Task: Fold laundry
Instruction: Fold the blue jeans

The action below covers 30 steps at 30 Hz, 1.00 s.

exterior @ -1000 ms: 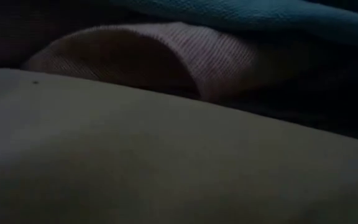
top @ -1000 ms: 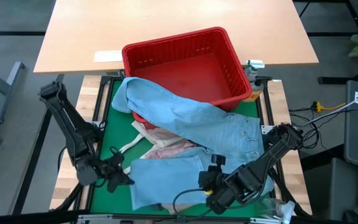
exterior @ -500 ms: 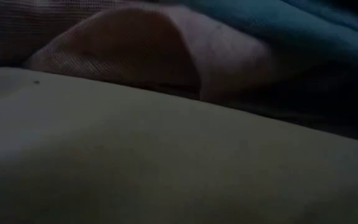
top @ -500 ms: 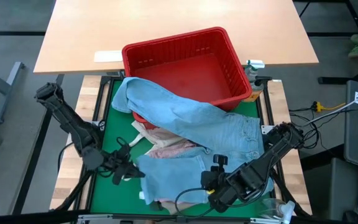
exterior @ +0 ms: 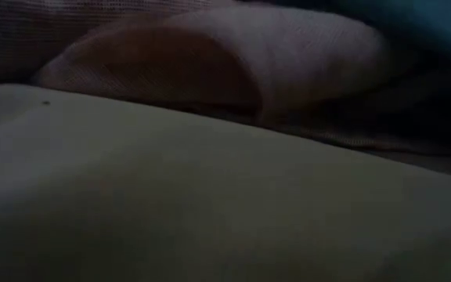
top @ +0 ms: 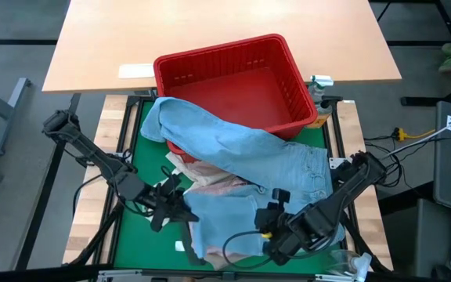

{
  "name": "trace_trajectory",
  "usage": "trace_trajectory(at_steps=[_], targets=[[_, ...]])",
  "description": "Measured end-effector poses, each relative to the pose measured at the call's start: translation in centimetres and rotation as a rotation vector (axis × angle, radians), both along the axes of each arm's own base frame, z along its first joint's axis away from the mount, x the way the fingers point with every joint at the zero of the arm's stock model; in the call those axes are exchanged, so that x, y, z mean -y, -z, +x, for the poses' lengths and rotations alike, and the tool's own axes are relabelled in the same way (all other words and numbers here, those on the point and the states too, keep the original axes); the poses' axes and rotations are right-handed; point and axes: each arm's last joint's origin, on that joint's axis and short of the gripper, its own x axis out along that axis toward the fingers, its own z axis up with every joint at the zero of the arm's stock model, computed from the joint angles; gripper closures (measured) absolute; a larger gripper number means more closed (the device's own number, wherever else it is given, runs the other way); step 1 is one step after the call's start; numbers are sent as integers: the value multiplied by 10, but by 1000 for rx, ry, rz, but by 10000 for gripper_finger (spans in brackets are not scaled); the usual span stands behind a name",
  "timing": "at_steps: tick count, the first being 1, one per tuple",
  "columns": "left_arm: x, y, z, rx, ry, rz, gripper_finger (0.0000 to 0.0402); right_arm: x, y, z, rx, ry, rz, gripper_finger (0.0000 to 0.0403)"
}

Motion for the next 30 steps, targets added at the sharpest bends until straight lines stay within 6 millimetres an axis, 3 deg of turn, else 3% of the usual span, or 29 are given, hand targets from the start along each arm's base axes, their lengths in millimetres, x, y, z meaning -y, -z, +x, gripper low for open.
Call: trace_trajectory(at_steps=[4,10,15,22,30], targets=[[2,-9,2,25,3,8,395,-3,36,4,3,52,-15,260],[2,-14,3,36,-7,3,395,-13,97,16,123,48,102,260],[2,-12,3,21,-11,-12,395,-16,123,18,163,23,199,260],[4,-10,5,3,-20,-46,395,-16,117,16,139,-9,205,260],[9,0,26,52,-29,-74,395,-12,55,4,133,-87,153,260]])
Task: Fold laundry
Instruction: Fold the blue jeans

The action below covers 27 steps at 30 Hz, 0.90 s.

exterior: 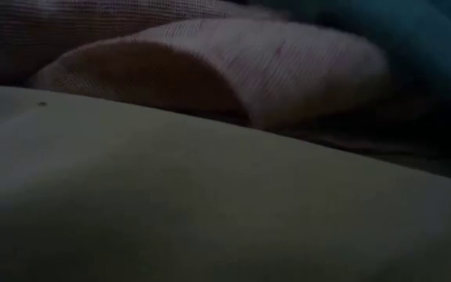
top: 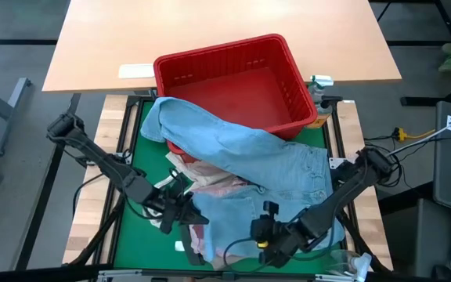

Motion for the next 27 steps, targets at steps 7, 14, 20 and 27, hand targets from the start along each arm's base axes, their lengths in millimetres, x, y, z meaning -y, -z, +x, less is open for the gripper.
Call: trace_trajectory(at_steps=[7,14,20,27], targets=[[-2,-15,26,82,-46,62,395,4,-49,-28,8,11,-120,260],[9,-21,77,128,0,168,395,5,-82,-49,64,27,-142,260],[14,-6,135,116,81,176,395,9,-100,-60,46,14,-176,260],[9,12,193,121,114,178,395,18,-111,-68,8,11,-215,260]])
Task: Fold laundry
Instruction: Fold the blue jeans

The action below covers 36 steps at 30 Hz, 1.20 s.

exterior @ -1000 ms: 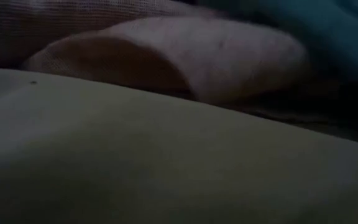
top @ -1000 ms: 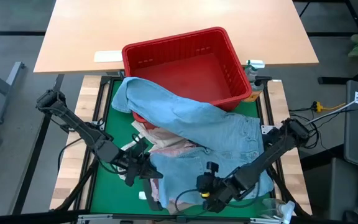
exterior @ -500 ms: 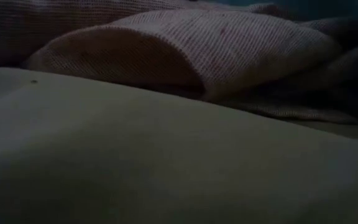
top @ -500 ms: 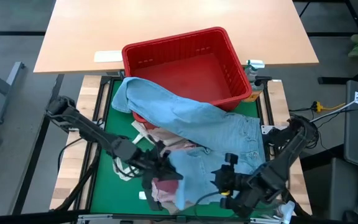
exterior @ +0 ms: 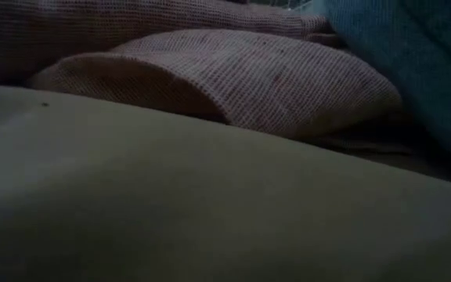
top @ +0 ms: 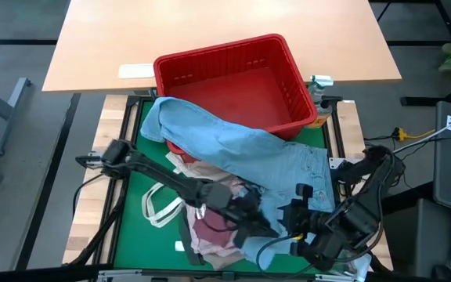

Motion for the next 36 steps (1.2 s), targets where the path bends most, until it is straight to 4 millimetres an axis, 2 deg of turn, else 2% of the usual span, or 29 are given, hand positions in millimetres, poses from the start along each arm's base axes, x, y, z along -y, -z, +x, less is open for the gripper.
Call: trace_trajectory(at_steps=[4,9,19,24,32,36], targets=[[-5,13,25,-2,-10,1,395,8,-10,-7,-40,9,-21,260],[-15,32,48,-20,-51,6,395,14,-27,-12,0,-3,13,260],[-33,63,77,-43,-189,10,395,33,-49,-27,116,25,2,260],[-34,60,84,27,-254,-20,395,35,-51,-27,137,10,-51,260],[-27,37,99,149,-287,-9,395,36,-51,-26,135,1,-71,260],[-22,39,111,183,-305,-2,395,38,-51,-24,128,7,-65,260]])
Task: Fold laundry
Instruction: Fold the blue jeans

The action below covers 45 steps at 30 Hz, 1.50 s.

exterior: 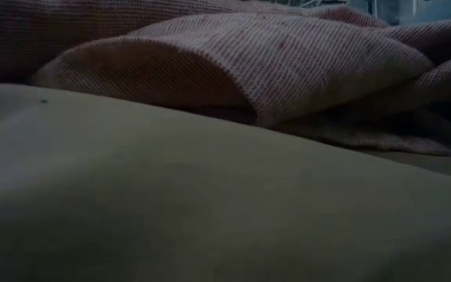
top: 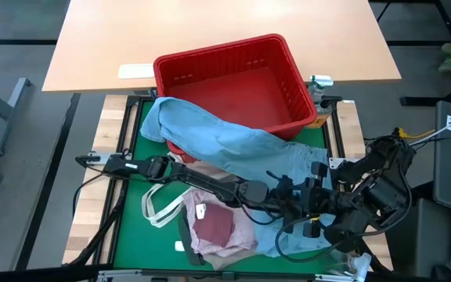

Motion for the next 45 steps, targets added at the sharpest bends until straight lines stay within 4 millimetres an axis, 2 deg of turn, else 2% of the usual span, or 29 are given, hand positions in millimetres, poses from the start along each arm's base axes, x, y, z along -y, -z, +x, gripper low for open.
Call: trace_trajectory(at_steps=[3,9,16,23,28,35,41,45], targets=[[3,10,9,7,-6,2,395,1,0,0,0,2,-5,260],[-3,41,24,-18,-61,0,395,1,0,0,-1,-1,-8,260],[-7,85,33,-94,-116,9,395,1,0,0,-1,-2,-8,260],[-8,112,36,-140,-166,13,395,0,0,0,-2,-2,-8,260],[-13,116,37,-160,-190,19,388,0,0,0,-2,-2,-8,260],[-16,115,38,-155,-182,30,339,0,0,0,-2,-2,-8,260],[-16,113,37,-120,-194,204,291,0,0,0,-3,-2,-6,260],[-14,111,38,-68,-91,378,277,-1,1,0,-20,-10,17,260]])
